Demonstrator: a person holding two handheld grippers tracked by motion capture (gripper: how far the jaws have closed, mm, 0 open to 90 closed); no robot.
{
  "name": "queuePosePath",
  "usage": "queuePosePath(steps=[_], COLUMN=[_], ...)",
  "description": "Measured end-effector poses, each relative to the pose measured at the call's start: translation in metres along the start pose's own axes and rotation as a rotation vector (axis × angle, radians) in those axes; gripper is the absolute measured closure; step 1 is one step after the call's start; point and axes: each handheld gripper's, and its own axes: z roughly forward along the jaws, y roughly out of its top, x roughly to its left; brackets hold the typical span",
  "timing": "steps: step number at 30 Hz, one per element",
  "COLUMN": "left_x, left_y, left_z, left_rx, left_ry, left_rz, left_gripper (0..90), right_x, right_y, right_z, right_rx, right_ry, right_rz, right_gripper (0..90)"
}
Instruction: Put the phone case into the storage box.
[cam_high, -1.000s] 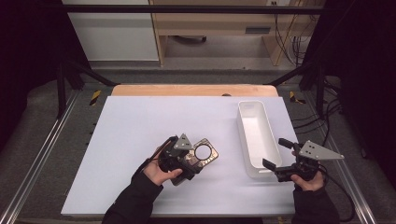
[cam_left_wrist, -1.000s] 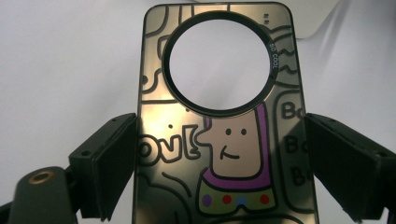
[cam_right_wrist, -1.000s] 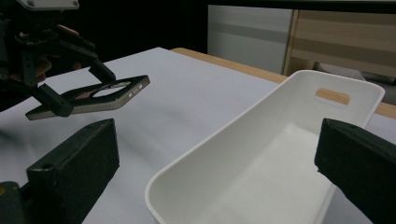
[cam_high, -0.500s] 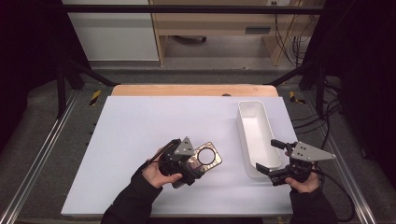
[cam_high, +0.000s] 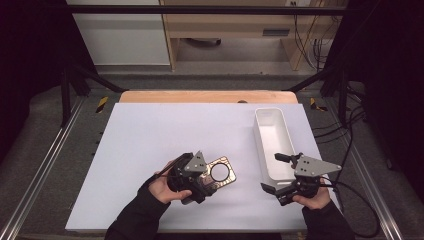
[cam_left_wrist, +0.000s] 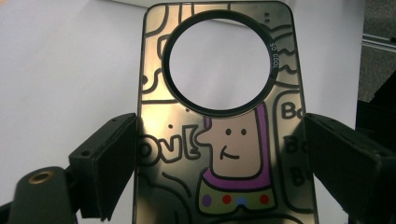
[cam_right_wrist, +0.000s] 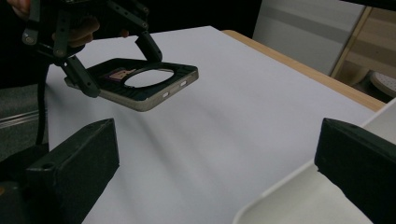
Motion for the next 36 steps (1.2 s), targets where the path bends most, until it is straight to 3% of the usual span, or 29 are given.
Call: queuePosePath(steps=[19, 26, 36], left_x=[-0.005, -0.01, -0.016], left_y=[-0.004, 0.003, 0.013], left_z=[-0.008, -0.007, -0.004], left_rx=[0.001, 0.019, 0.024], left_ry=[-0.016, -0.022, -0.035], left_rz=[0.061, 0.115, 0.175], left_gripper=[11.5, 11.5, 11.5], right_x=[0.025, 0.03, 0.034], right_y=[0.017, 0.021, 0.024], right_z=[0.029, 0.041, 0.049], right_rx=[0.108, 0.141, 0.169], right_ry=[0.095, 0.132, 0.169], right_rz=[-0.173, -0.225, -0.254], right_gripper=[1.1, 1.7, 2.3])
